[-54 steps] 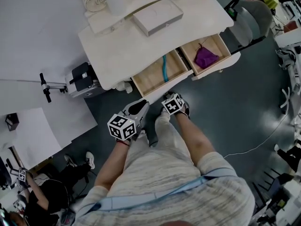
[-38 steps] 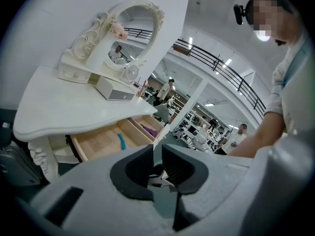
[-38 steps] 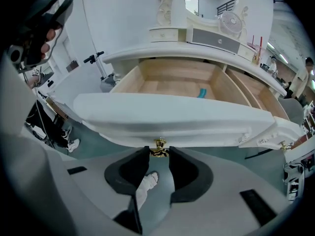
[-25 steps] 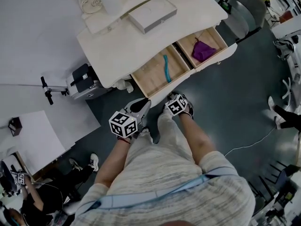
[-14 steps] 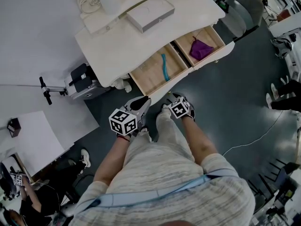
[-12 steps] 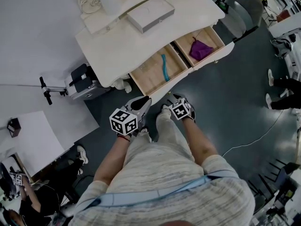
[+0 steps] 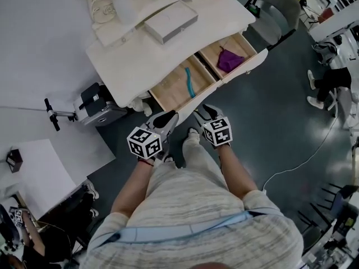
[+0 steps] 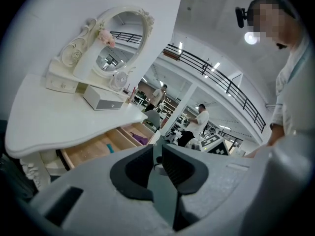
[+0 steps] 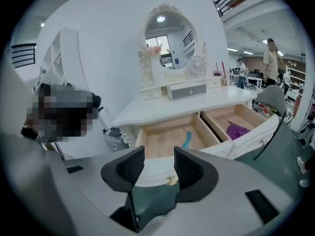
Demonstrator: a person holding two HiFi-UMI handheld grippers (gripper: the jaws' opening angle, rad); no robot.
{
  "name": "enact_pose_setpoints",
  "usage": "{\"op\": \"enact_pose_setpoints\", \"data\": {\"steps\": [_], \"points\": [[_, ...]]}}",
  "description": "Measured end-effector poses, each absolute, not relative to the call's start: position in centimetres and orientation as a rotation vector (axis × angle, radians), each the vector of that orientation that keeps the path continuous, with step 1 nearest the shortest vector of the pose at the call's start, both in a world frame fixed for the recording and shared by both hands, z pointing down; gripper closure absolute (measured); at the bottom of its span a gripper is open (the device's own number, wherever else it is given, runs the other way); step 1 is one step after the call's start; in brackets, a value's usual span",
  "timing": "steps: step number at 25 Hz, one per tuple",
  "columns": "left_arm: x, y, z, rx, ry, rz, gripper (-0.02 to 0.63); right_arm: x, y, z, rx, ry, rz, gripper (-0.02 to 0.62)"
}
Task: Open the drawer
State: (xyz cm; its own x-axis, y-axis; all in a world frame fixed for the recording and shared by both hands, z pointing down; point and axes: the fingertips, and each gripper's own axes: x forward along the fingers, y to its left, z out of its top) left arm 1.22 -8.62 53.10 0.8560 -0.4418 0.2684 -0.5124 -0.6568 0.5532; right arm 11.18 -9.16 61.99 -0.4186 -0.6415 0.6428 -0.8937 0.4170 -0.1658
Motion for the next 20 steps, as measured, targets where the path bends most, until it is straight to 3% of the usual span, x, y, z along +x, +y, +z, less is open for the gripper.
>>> {"op": "enact_pose_setpoints", "data": {"steps": [7,14,20], "points": [[2.1,-8.3,48.4,2.469,-0.622,0.040,0.545,10.1,-9.7,51.7,1.437,-2.380,0.537,0.434],[2.2,-6.5,43.8,2.545,-0.548,-0.063,0.545,9.5,-7.5,44.5,1.530,-2.475,0.381,0.578],[0.9,-4.4,41.0,2.585,-0.536,-0.128,0.545,8.6,-4.6,41.4,1.573,-2.528,0.406,0.586]]}}
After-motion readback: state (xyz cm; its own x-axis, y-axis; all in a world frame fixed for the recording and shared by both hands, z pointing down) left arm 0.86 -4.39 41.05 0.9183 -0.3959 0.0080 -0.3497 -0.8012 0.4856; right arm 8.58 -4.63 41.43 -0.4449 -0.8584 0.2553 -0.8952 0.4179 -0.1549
